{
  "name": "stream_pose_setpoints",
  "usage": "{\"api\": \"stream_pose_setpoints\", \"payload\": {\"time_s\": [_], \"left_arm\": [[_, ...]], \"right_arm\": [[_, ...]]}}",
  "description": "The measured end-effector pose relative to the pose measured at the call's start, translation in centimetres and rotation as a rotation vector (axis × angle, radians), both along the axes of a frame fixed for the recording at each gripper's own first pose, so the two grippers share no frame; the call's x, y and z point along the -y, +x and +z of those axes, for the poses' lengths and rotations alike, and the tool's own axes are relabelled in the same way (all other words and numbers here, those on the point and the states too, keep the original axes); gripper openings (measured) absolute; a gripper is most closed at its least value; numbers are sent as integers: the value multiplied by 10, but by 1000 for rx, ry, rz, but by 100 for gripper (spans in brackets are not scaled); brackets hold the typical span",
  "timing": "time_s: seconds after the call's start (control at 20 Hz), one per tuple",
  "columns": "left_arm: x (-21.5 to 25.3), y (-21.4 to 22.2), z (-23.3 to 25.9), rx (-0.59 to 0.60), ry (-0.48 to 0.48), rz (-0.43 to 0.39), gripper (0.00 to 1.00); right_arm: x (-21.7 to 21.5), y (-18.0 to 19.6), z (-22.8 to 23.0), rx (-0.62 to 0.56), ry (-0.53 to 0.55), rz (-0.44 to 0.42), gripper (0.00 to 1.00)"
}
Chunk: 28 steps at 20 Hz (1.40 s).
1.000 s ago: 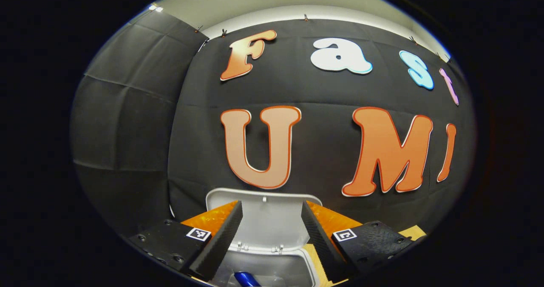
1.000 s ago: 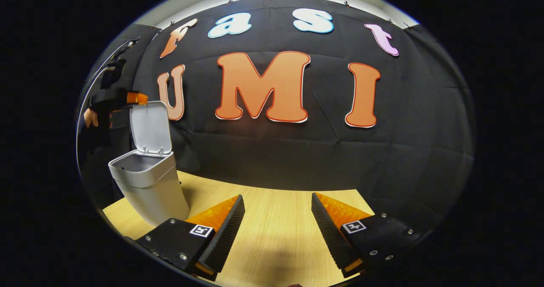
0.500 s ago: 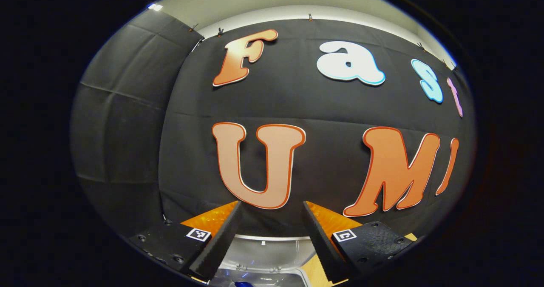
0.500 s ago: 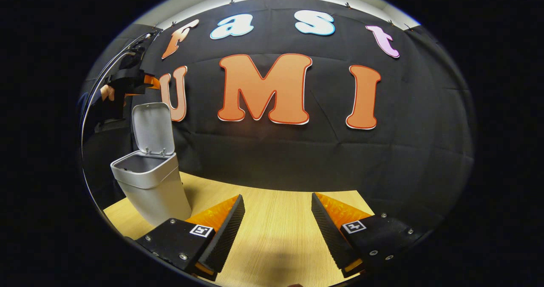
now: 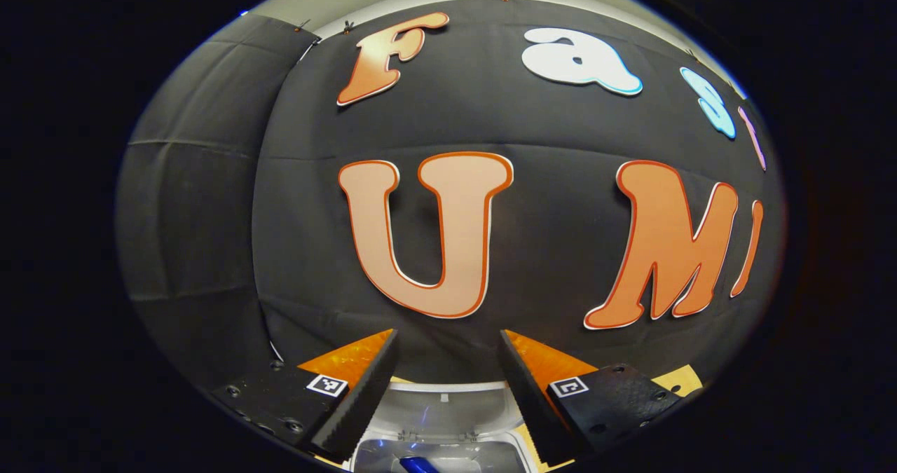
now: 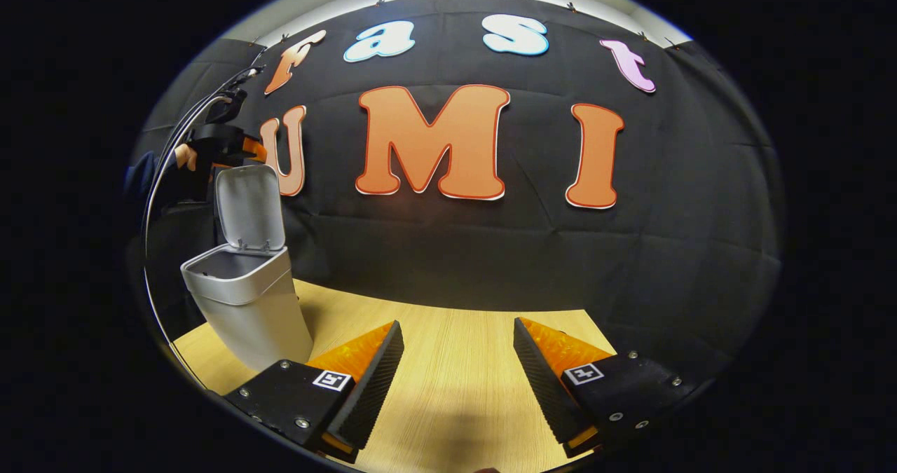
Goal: Press the lid of the desktop garbage bin to open it, pick up the crumpled paper on the desktop and throw it into the bin, then pick up the pop can on the desktop and drop it into the bin, and finally close the garbage bin lid.
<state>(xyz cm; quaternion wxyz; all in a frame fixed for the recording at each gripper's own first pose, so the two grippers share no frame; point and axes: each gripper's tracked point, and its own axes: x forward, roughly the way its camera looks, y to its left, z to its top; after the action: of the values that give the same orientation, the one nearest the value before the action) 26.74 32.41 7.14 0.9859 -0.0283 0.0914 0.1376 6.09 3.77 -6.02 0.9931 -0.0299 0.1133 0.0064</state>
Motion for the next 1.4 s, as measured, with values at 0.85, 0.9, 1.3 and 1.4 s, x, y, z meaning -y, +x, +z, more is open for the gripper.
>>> {"api": "stream_pose_setpoints", "payload": {"time_s": [0.85, 0.9, 1.3, 1.4], "left_arm": [[41, -62, -40, -168, 19, -80, 90], [44, -67, -43, -183, 20, -86, 90], [57, -107, -109, -306, -63, -82, 90], [61, -118, -131, -347, -88, -79, 90]], "right_arm": [[-10, 10, -11, -19, 12, 56, 94], [-11, 10, -11, -20, 14, 61, 94], [-11, 10, -12, -17, 17, 81, 94], [-10, 10, -12, -17, 19, 81, 94]]}}
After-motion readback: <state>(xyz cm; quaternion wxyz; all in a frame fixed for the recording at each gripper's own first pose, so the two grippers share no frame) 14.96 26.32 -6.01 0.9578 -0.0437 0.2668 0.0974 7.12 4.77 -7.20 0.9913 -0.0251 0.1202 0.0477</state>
